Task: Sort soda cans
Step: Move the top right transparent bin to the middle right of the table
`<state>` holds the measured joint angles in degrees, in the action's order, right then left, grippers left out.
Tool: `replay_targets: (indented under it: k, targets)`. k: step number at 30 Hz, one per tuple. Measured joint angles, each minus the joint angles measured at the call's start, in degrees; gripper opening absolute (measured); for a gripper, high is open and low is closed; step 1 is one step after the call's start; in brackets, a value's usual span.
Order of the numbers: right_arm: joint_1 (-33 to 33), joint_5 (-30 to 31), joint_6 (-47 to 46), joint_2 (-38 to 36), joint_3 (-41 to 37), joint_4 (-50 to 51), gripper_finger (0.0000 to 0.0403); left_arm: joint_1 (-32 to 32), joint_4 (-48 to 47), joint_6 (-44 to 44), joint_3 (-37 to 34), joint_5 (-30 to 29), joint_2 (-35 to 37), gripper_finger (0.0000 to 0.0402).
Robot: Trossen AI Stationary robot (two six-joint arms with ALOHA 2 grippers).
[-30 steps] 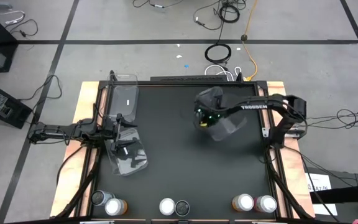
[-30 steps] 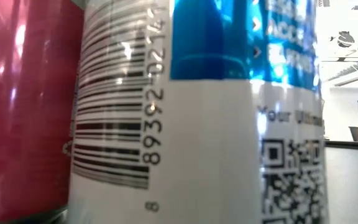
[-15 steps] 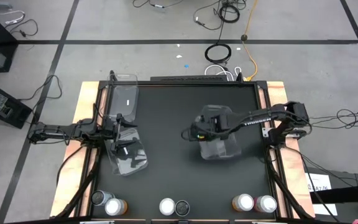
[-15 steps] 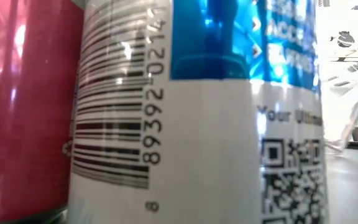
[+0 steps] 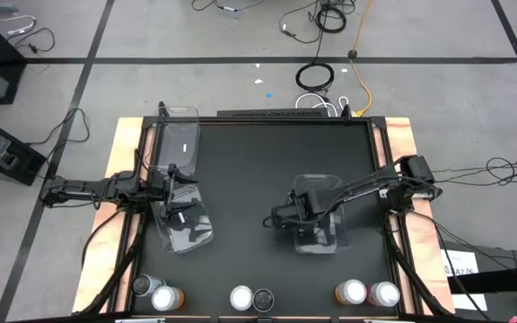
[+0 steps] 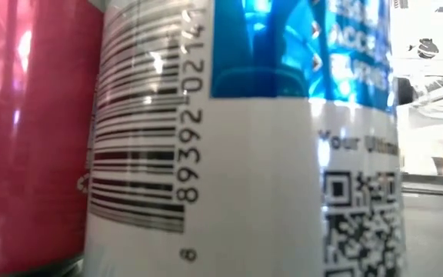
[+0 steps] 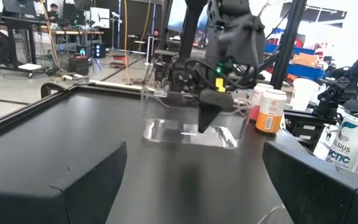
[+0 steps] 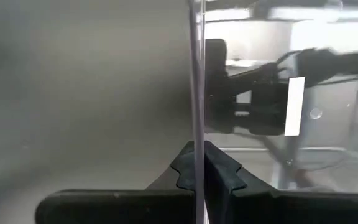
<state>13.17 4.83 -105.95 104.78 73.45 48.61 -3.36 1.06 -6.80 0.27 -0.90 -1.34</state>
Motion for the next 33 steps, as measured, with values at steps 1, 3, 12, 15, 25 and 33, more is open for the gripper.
replay_targets:
  k: [1, 3, 12, 15, 25, 33]
  targets:
    - [0.5, 0.0, -1.2, 0.1, 0.0, -0.1, 0.0, 0.0, 0.0, 0.0, 0.0, 0.0, 0.0, 0.0383]
    - [1.3, 0.0, -3.1, 0.2, 0.0, -0.1, 0.0, 0.0, 0.0, 0.0, 0.0, 0.0, 0.0, 0.0383]
    - [2.3, -0.2, -3.5, 0.2, 0.0, 0.5, 0.0, 0.0, 0.0, 0.0, 0.0, 0.0, 0.0, 0.0383]
    - [2.2, -0.3, -3.0, 0.2, 0.0, 0.5, 0.0, 0.0, 0.0, 0.0, 0.0, 0.0, 0.0, 0.0383]
    - [2.2, -0.9, 0.8, 0.2, 0.0, 0.6, 0.0, 0.0, 0.0, 0.0, 0.0, 0.0, 0.0, 0.0383]
    - [2.2, -0.7, 1.1, 0.2, 0.0, 0.6, 0.0007, 0.0, 0.0, 0.0, 0.0, 0.0, 0.0, 0.0383]
